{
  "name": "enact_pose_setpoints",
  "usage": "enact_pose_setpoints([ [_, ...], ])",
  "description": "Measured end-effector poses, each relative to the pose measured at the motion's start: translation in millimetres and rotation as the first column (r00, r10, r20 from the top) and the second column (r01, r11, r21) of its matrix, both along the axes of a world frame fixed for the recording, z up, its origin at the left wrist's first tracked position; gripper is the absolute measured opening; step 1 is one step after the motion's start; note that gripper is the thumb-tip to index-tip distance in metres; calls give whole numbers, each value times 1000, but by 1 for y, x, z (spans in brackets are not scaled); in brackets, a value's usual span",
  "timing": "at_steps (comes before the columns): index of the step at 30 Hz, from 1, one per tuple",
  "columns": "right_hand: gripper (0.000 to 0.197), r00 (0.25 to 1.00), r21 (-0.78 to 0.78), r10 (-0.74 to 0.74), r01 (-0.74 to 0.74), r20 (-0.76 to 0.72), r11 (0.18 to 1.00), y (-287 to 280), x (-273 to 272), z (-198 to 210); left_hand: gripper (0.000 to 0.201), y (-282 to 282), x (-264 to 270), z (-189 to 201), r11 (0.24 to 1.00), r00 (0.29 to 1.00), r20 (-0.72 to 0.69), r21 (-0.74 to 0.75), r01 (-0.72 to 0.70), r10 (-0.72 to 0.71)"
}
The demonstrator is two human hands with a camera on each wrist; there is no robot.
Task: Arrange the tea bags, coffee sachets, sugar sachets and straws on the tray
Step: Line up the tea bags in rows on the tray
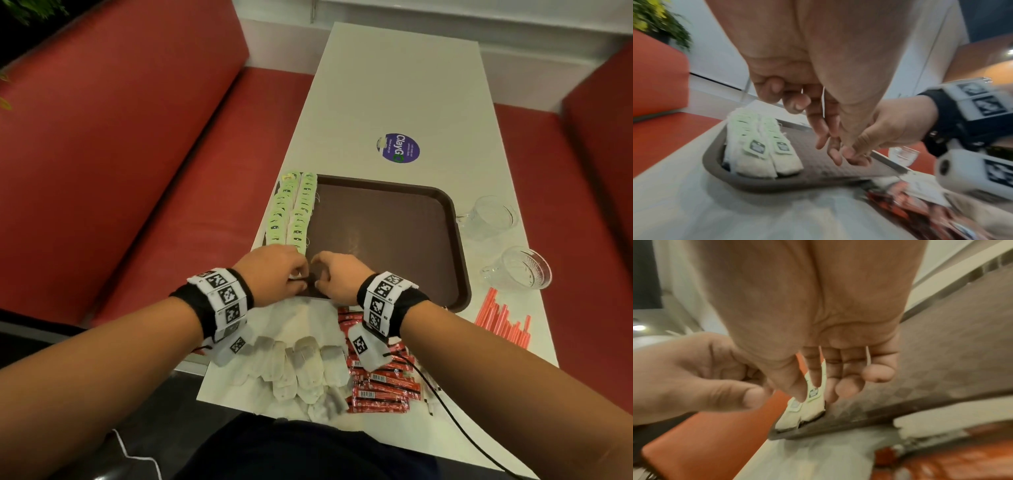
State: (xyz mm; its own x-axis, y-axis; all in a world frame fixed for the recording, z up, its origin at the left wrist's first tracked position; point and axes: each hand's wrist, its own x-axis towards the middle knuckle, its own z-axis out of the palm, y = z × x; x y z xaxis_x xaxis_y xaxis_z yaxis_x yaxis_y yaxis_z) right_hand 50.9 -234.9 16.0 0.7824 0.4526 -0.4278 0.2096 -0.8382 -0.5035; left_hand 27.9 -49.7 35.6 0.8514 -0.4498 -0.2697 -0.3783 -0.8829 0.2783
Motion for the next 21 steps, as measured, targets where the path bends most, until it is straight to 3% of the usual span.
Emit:
enact_pose_setpoints([
  [4,8,987,-24,161,-161,15,987,-17,-32,15,19,-9,-44,2,972,964,-122,-3,235,-234],
  [8,1,944,-82,327,-331,-51,940,-28,-67,20,23,-18,-78,-18,925,895,-244,-28,379,-374],
  [13,25,846,-219,526,-531,-85,819,-30,-93,5,48,-23,-92,-38,914,896,-219,41,405,-387],
  [21,35,820,-324,562,-505,109,800,-28,-85,-9,36,-18,-76,-43,948,941,-123,-11,317,-316],
])
